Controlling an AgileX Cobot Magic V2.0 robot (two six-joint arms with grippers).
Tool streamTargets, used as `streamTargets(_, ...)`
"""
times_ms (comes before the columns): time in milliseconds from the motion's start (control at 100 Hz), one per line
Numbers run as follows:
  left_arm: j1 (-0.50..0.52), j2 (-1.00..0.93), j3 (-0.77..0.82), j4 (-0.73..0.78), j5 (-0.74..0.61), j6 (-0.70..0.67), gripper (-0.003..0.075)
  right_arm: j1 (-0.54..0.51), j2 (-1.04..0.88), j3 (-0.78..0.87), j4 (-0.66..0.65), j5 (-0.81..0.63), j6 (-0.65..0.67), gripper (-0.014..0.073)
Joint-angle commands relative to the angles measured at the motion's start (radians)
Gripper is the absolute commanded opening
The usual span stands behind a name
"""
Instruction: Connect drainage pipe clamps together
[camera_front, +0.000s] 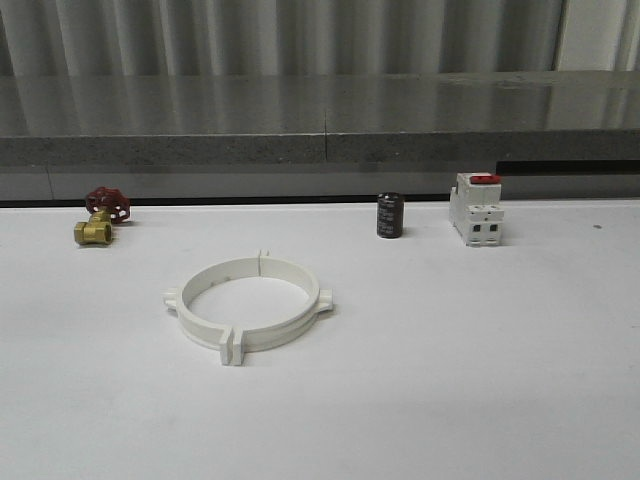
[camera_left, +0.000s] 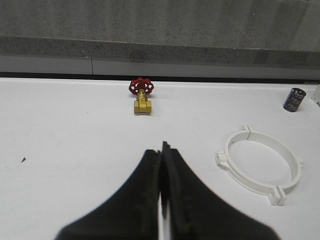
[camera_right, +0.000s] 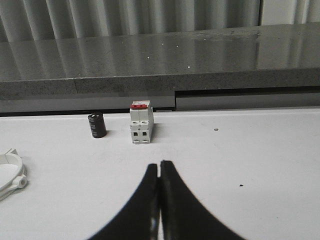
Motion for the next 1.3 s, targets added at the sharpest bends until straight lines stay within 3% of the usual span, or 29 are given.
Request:
streamTargets(0,0.001,0.006,-0.028,-0.006,-0.075,0.000,-0.0020,-0.005,-0.019,-0.019,0.001,-0.083,-0.013,-0.0067)
streamTargets(940,0.001,0.006,-0.011,-0.005,-0.086,0.000,-0.0020,-0.005,-0.019,-0.019,0.001,-0.083,-0.013,-0.0067)
streamTargets(1010,0.003,-0.003,0.023,-0.005,-0.169,0.000,-0.0020,-0.005,-0.019,-0.019,0.001,-0.083,-0.013,-0.0067)
streamTargets(1180,0.048,-0.074,0.157,-0.012,-0.514,0.000,-0.0020,-0.005,-0.019,-0.019,0.001,-0.083,-0.013,-0.0067)
streamTargets(1290,0.079,-0.135,0.245,-0.038,-0.570,0.000,-0.0020,-0.005,-0.019,-0.019,0.001,-0.083,-0.013,-0.0067)
